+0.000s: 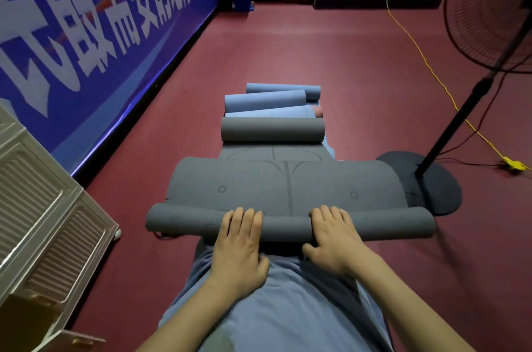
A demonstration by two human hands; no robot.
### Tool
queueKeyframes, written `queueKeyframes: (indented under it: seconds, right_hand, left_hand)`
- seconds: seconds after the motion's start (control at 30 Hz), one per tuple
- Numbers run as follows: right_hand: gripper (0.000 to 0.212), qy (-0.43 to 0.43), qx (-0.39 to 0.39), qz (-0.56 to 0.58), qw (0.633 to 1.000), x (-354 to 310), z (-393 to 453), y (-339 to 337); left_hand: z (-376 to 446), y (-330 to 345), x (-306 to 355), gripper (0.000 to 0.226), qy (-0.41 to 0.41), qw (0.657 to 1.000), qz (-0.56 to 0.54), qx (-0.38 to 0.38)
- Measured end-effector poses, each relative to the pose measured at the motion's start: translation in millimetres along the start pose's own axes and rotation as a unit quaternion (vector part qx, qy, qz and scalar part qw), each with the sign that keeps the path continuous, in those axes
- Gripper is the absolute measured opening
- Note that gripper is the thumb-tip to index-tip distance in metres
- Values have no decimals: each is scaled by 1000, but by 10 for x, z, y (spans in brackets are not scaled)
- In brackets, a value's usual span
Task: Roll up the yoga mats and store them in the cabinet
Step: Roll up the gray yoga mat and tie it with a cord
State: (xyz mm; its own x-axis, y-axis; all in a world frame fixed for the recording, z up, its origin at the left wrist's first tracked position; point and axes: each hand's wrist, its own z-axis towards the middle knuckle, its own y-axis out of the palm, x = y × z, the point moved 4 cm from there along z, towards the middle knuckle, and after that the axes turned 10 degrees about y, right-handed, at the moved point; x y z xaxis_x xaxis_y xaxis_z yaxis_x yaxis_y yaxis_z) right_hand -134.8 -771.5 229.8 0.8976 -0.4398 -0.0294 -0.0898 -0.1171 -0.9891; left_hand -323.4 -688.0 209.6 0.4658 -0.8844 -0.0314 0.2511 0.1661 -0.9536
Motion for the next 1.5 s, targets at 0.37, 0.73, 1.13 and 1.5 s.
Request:
queueKeyframes:
  seconds: [0.37,0.73,1.13,1.5]
  right_hand:
    - [45,-13,101,-19,995,-54,290,-29]
    - [52,21,119,49,991,-137,-151,-70]
    - [60,15,186,40,982,-413,-334,125]
    - [48,4,116,-11,993,-395,-75,71]
  left_hand:
    - [797,-69,-360,65,23,978,27,-205]
    - [610,-317,-168,29,67,966,42,-245]
    - [528,-298,-106,30,47,964,5,-261]
    - [299,-158,-23,32,-17,995,2,-94]
